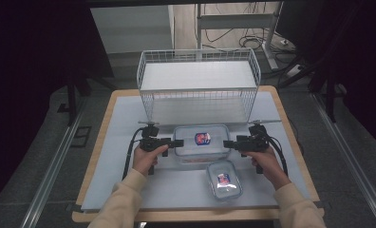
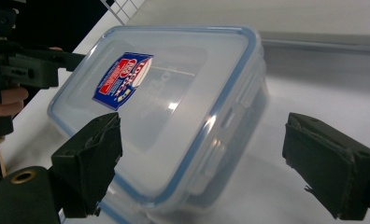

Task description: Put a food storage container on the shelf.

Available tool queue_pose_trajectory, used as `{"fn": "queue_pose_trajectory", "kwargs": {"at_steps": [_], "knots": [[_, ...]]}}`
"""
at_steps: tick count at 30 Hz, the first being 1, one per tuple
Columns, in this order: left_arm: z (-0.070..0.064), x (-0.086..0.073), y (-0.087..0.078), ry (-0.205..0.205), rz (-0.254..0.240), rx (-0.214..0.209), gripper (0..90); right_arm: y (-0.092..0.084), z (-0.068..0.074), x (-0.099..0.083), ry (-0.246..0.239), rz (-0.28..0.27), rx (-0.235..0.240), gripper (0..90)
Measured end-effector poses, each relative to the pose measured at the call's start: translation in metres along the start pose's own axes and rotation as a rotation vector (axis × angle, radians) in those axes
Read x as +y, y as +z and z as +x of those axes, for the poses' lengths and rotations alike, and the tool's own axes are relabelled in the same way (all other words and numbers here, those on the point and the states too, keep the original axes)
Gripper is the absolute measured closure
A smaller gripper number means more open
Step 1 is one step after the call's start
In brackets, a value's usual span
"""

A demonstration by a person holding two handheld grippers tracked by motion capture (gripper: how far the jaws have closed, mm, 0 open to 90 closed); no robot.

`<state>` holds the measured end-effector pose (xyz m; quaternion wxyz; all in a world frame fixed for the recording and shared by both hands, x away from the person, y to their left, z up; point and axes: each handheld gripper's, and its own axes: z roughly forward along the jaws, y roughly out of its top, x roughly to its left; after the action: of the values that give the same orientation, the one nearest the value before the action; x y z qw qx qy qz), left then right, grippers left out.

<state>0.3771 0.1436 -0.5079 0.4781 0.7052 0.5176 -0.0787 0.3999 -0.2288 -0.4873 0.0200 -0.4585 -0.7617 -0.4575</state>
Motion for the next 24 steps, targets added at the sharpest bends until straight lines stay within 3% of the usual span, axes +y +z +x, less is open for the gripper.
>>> {"fn": "queue_pose_trajectory", "kwargs": {"at_steps": [7,12,13,16,19,21,24], "knots": [[0.005,-0.004,0.006,-0.022,0.022,-0.019,19.2,0.023,-0.006,0.002,0.046,0.048,0.034,11.1],[0.006,-0.004,0.01,-0.034,0.036,-0.046,21.6,0.026,-0.009,0.002,0.082,0.066,0.071,12.6],[0.007,-0.005,0.011,-0.038,0.043,-0.068,22.8,0.026,-0.009,0.002,0.088,0.074,0.085,13.8],[0.007,-0.005,0.011,-0.041,0.044,-0.074,24.6,0.028,-0.007,0.001,0.096,0.085,0.11,15.3],[0.008,-0.005,0.011,-0.053,0.041,-0.077,25.9,0.027,-0.007,0.001,0.11,0.084,0.104,18.3],[0.008,-0.005,0.01,-0.069,0.034,-0.08,28.9,0.024,-0.011,0.0,0.164,0.079,0.12,24.1],[0.009,-0.006,0.007,-0.07,0.028,-0.087,31.3,0.021,-0.013,0.0,0.176,0.075,0.131,27.5]]}}
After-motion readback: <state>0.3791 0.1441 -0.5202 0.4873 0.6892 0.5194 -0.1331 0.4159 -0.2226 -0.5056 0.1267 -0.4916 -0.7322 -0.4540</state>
